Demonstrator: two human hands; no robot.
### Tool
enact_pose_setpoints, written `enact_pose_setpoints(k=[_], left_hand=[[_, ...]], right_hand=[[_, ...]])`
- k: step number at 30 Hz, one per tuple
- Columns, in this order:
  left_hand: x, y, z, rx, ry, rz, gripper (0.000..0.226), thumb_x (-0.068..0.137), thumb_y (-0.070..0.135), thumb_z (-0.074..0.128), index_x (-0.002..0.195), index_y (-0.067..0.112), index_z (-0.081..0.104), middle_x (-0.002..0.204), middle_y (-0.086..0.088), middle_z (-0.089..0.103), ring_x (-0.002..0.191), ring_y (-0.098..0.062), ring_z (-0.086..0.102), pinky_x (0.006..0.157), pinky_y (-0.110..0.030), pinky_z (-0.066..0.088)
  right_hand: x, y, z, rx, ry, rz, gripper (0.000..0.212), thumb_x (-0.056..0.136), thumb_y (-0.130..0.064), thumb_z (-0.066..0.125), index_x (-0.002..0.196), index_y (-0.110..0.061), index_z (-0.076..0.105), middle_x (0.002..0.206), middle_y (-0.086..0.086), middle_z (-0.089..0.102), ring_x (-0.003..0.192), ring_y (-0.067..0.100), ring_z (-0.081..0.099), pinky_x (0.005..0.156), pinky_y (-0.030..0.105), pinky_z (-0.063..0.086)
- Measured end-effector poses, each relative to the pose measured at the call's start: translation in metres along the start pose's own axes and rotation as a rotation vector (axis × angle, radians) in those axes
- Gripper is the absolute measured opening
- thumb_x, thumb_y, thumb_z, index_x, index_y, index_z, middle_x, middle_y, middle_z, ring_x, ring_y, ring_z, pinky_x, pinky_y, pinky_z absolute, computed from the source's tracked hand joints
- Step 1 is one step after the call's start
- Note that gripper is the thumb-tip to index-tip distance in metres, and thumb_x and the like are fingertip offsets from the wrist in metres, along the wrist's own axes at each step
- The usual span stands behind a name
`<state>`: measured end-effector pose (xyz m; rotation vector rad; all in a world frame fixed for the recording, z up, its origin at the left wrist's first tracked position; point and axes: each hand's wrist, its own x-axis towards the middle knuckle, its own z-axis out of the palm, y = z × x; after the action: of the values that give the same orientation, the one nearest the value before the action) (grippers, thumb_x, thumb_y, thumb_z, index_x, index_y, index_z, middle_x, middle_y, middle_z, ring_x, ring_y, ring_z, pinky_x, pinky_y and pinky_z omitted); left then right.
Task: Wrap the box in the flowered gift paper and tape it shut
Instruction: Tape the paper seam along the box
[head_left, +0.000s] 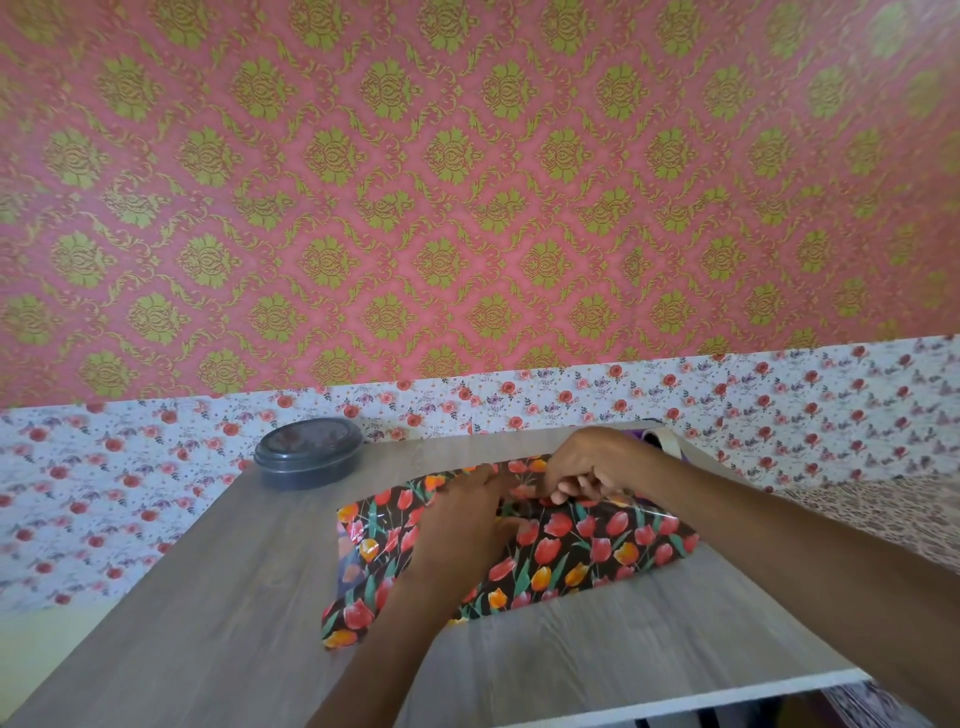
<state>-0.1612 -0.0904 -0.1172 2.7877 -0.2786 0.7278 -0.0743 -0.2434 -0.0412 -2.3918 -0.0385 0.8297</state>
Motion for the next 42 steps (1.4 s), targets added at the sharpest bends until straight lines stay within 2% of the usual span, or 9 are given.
enact_pose_setpoints(k=[7, 12, 14, 17, 20, 28, 34, 39, 42], left_hand=[[-0.009, 0.009, 0.016, 0.208, 0.008, -0.006, 0.047, 0.099, 0.027, 0.054, 0.142, 0.04, 0.041, 0.143, 0.002, 0.037, 0.134, -0.022, 0.036, 0.12, -0.047, 0.022], [-0.013, 0.011, 0.018, -0.006, 0.224, 0.004, 0.032, 0.077, 0.024, 0.08, 0.107, 0.035, 0.073, 0.115, 0.007, 0.065, 0.106, -0.018, 0.063, 0.102, -0.051, 0.046], [-0.011, 0.013, 0.015, 0.02, 0.291, -0.007, 0.035, 0.067, 0.027, 0.088, 0.099, 0.034, 0.074, 0.117, 0.007, 0.065, 0.113, -0.019, 0.06, 0.107, -0.054, 0.04], [-0.007, 0.018, 0.008, 0.24, 0.221, 0.017, 0.054, 0.077, 0.049, 0.075, 0.127, 0.034, 0.059, 0.147, 0.005, 0.044, 0.144, -0.026, 0.028, 0.119, -0.056, 0.004], [0.0, 0.012, 0.002, 0.357, -0.07, -0.046, 0.067, 0.091, 0.065, 0.044, 0.149, 0.035, 0.03, 0.164, 0.002, 0.003, 0.15, -0.03, -0.011, 0.113, -0.061, -0.016], [-0.003, 0.018, 0.002, 0.469, -0.088, -0.09, 0.07, 0.089, 0.064, 0.051, 0.149, 0.043, 0.022, 0.163, -0.001, -0.015, 0.148, -0.033, -0.017, 0.112, -0.066, -0.015], [-0.001, 0.029, 0.001, 0.494, -0.121, -0.161, 0.056, 0.091, 0.054, 0.057, 0.142, 0.04, 0.038, 0.164, -0.001, -0.008, 0.149, -0.033, -0.014, 0.11, -0.066, -0.017], [0.001, 0.039, -0.002, 0.459, -0.106, -0.197, 0.071, 0.092, 0.047, 0.059, 0.15, 0.037, 0.02, 0.163, -0.003, -0.009, 0.149, -0.034, -0.015, 0.114, -0.063, -0.012], [0.002, 0.048, -0.008, 0.294, -0.04, -0.159, 0.058, 0.093, 0.052, 0.054, 0.145, 0.034, 0.036, 0.162, 0.0, 0.01, 0.15, -0.028, -0.001, 0.119, -0.053, -0.002]], right_hand=[[0.001, 0.024, -0.007, 0.152, -0.022, -0.107, 0.029, 0.087, -0.017, 0.073, 0.062, -0.012, 0.06, 0.047, -0.005, 0.055, 0.034, 0.0, 0.041, 0.037, 0.01, 0.028], [0.004, 0.029, -0.003, 0.2, -0.007, -0.146, 0.022, 0.083, -0.018, 0.077, 0.067, -0.012, 0.064, 0.052, -0.005, 0.057, 0.04, 0.0, 0.043, 0.043, 0.01, 0.029], [0.006, 0.031, -0.003, 0.226, 0.009, -0.165, 0.02, 0.083, -0.018, 0.078, 0.069, -0.013, 0.064, 0.052, -0.005, 0.057, 0.038, 0.0, 0.043, 0.041, 0.01, 0.028], [0.007, 0.032, -0.002, 0.209, 0.013, -0.18, 0.022, 0.083, -0.02, 0.077, 0.068, -0.014, 0.063, 0.053, -0.006, 0.056, 0.039, 0.0, 0.042, 0.04, 0.01, 0.027], [0.005, 0.033, -0.001, 0.213, 0.024, -0.2, 0.023, 0.083, -0.019, 0.077, 0.066, -0.013, 0.063, 0.053, -0.005, 0.056, 0.04, 0.0, 0.042, 0.039, 0.01, 0.027], [0.005, 0.038, 0.0, 0.252, 0.053, -0.234, 0.025, 0.081, -0.019, 0.079, 0.062, -0.011, 0.065, 0.051, -0.005, 0.054, 0.038, 0.0, 0.041, 0.041, 0.01, 0.027], [0.007, 0.038, 0.0, 0.254, 0.068, -0.228, 0.023, 0.079, -0.02, 0.081, 0.063, -0.011, 0.067, 0.053, -0.004, 0.057, 0.039, 0.001, 0.043, 0.041, 0.011, 0.029], [0.006, 0.04, 0.0, 0.261, 0.056, -0.233, 0.02, 0.081, -0.021, 0.08, 0.069, -0.01, 0.068, 0.056, -0.003, 0.058, 0.043, 0.002, 0.041, 0.04, 0.011, 0.028], [0.0, 0.05, -0.005, 0.455, 0.125, -0.307, 0.011, 0.084, -0.01, 0.074, 0.084, 0.001, 0.072, 0.057, 0.003, 0.062, 0.043, 0.005, 0.044, 0.037, 0.013, 0.029]])
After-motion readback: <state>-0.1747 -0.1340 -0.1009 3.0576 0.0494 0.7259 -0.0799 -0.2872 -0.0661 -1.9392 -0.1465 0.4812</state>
